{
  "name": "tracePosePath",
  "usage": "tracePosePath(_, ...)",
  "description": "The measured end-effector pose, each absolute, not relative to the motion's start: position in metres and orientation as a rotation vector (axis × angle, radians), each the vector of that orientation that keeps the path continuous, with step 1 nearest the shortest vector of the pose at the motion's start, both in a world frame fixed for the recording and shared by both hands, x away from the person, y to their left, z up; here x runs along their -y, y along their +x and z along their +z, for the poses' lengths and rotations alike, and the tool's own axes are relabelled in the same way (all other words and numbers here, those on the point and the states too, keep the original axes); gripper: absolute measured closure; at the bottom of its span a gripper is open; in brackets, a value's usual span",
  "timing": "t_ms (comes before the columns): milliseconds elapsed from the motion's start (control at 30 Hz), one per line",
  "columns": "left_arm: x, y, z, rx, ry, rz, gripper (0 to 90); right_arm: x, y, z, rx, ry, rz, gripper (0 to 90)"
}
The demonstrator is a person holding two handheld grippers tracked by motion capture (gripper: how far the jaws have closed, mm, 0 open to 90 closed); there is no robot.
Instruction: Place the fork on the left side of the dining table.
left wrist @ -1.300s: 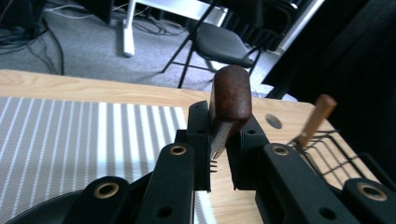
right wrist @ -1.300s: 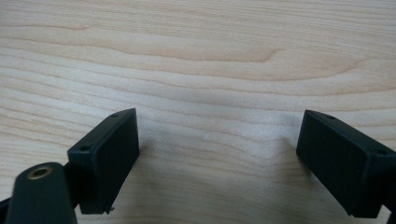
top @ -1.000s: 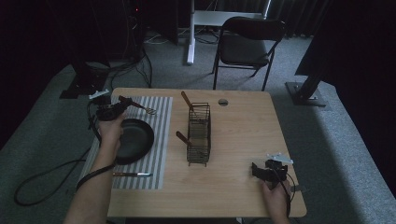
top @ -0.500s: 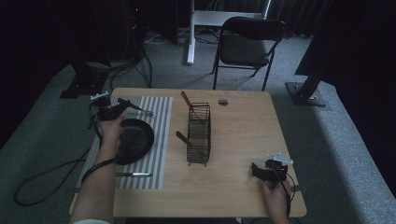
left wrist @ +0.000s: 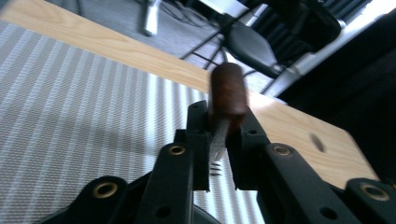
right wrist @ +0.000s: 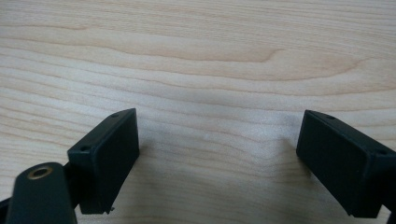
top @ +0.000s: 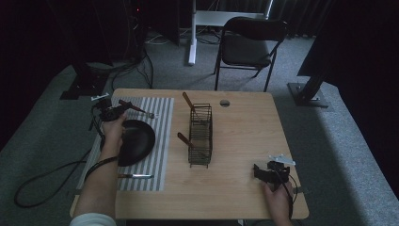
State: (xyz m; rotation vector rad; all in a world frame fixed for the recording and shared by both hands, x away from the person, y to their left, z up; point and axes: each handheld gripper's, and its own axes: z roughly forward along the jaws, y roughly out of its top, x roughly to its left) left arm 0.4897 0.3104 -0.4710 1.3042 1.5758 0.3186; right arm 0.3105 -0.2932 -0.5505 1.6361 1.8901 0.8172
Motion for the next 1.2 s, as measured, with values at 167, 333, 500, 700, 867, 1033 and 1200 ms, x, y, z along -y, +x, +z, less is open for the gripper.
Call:
tracePosePath(167,-0.314,0.494,-0.476,-1.599,1.257,0.271,70.7,0.293,0.310,-0.550,-1.890,1.636,0.817,12.8)
tracePosePath(333,-0.314,0.495,-0.479,-1.610,1.259,0.282,67.5,0.293,0.310,-0.550,-1.890,1.636,0.817,12.8)
tracePosePath(500,-0.317,0.494,-0.484,-1.613,1.241,0.270,63.0,0.293,0.310,-0.550,-1.890,1.636,0.817,12.8)
tracePosePath(700,-0.316,0.496,-0.488,-1.658,1.261,0.276,61.1,0.293,0.310,-0.550,-1.890,1.636,0.817,12.8)
tracePosePath(867,-0.316,0.502,-0.492,-1.724,1.339,0.341,53.2,0.293,0.310,-0.550,-1.890,1.636,0.817,12.8)
tracePosePath(1033,-0.315,0.511,-0.498,-1.767,1.364,0.312,46.6,0.293,0.310,-0.550,-1.890,1.636,0.817,12.8)
tracePosePath(1200,-0.313,0.514,-0.502,-1.840,1.422,0.348,41.2,0.293,0.310,-0.550,-1.890,1.636,0.817,12.8)
